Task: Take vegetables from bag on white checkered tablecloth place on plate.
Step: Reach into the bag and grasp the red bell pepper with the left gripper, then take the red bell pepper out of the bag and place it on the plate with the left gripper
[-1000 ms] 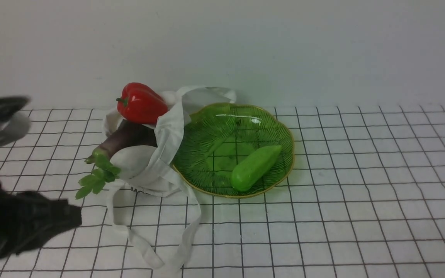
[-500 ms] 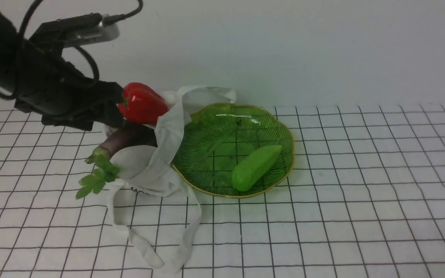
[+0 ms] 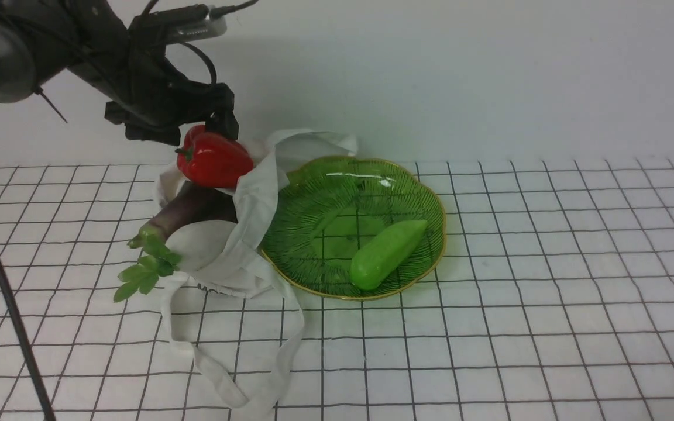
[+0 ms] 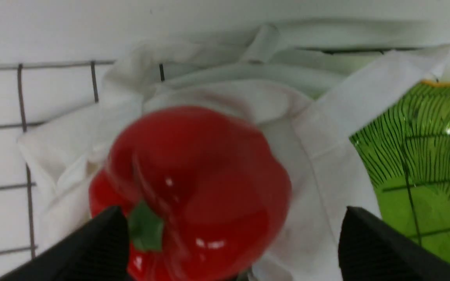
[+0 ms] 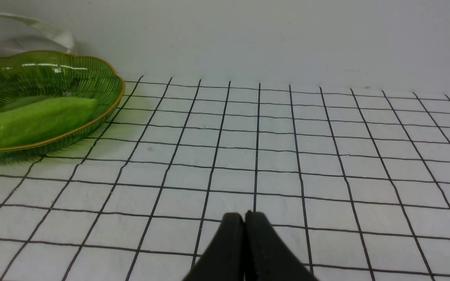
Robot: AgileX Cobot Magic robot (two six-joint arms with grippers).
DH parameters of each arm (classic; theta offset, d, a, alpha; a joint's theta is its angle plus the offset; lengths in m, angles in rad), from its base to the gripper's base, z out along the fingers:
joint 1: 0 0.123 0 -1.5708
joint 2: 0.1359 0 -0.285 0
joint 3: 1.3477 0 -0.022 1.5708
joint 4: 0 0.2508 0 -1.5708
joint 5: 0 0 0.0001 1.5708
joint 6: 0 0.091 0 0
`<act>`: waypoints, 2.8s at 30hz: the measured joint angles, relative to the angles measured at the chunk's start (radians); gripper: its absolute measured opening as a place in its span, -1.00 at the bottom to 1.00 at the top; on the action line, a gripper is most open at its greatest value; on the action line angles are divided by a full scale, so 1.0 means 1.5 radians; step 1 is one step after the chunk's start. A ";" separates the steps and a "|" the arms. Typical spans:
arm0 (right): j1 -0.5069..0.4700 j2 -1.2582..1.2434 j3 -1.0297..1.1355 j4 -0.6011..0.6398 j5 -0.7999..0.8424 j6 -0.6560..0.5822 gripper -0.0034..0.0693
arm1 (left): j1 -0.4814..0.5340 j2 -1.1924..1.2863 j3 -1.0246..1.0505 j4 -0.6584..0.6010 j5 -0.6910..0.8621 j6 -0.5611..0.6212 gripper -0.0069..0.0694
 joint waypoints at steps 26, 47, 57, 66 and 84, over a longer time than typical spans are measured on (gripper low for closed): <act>0.000 0.000 0.000 0.000 0.000 0.000 -0.95 | -0.001 0.069 -0.014 0.045 -0.074 0.041 0.47; 0.000 0.000 0.000 0.000 0.000 0.000 -0.95 | -0.001 0.013 -0.013 0.055 0.001 0.045 0.45; 0.000 0.000 0.000 0.000 0.000 0.000 -0.95 | -0.001 -0.041 -0.013 0.040 0.045 0.045 0.44; 0.000 0.000 0.000 0.000 0.000 0.000 -0.95 | -0.068 -0.099 -0.015 -0.077 0.054 0.045 0.44; 0.000 0.000 0.000 0.000 0.000 0.000 -0.95 | -0.256 0.052 -0.014 -0.064 -0.095 0.033 0.43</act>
